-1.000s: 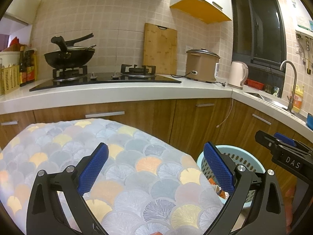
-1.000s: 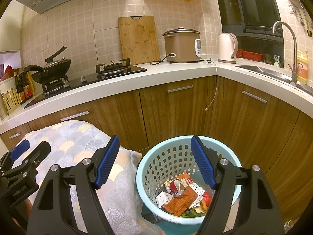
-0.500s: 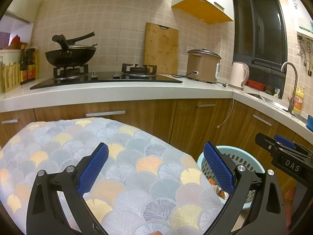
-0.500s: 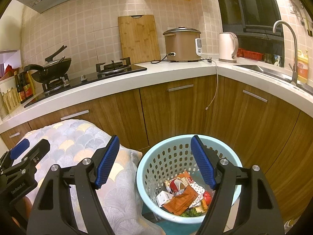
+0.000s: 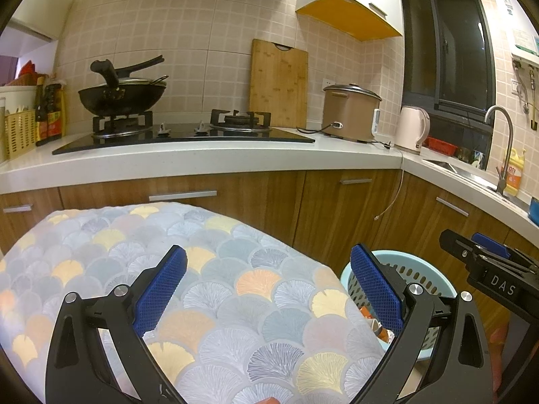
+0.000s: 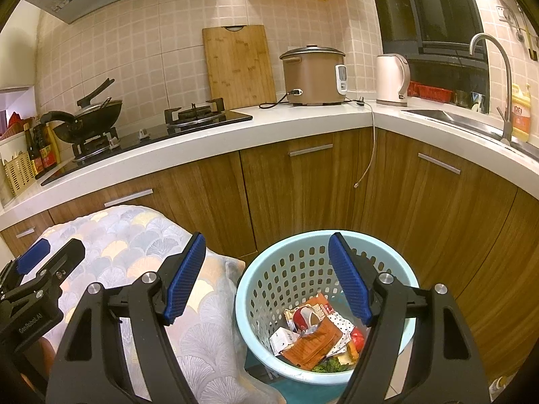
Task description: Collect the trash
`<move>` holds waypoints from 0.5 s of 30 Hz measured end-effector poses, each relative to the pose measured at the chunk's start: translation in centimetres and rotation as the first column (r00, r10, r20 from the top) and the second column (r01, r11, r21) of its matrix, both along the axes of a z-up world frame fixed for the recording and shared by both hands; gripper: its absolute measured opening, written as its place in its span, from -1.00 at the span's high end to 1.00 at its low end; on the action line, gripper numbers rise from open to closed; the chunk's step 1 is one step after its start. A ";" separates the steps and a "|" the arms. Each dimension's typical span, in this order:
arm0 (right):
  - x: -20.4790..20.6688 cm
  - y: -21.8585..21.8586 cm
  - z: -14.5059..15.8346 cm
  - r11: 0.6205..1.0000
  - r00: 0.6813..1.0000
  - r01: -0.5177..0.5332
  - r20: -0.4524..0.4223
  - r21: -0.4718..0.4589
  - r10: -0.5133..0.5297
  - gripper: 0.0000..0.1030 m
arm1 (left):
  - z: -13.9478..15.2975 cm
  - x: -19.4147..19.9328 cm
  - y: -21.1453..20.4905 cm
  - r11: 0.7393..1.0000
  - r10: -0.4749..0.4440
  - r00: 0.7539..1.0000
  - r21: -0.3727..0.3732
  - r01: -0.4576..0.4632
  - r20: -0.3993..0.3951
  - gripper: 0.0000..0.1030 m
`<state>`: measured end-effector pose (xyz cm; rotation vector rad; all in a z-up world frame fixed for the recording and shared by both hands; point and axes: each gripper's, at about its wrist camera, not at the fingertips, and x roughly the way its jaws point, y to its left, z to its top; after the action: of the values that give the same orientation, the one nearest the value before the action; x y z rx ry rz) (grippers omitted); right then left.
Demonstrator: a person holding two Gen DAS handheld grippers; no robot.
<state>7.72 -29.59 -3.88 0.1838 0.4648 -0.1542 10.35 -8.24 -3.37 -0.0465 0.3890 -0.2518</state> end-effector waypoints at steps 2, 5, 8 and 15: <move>0.0 0.0 0.0 1.000 1.000 0.000 0.000 0.000 0.000 -0.39 | 0.0 0.0 0.0 1.000 0.001 1.000 0.000 -0.001 0.000 -0.84; 0.0 0.0 0.0 1.000 1.000 0.000 0.000 0.001 0.000 -0.39 | 0.0 0.0 0.0 1.000 0.001 1.000 0.001 -0.001 0.000 -0.84; 0.0 0.0 -0.1 1.000 1.000 0.002 -0.002 0.002 -0.002 -0.39 | 0.0 0.0 0.0 1.000 0.001 1.000 0.002 -0.001 0.000 -0.84; 0.0 0.0 -0.3 1.000 1.000 0.004 -0.003 0.003 -0.004 -0.39 | 0.1 -0.2 0.1 1.000 0.013 1.000 0.012 -0.013 0.015 -0.84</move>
<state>7.70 -29.54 -4.14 0.1873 0.4674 -0.1576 10.20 -8.17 -3.31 -0.0356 0.3755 -0.2365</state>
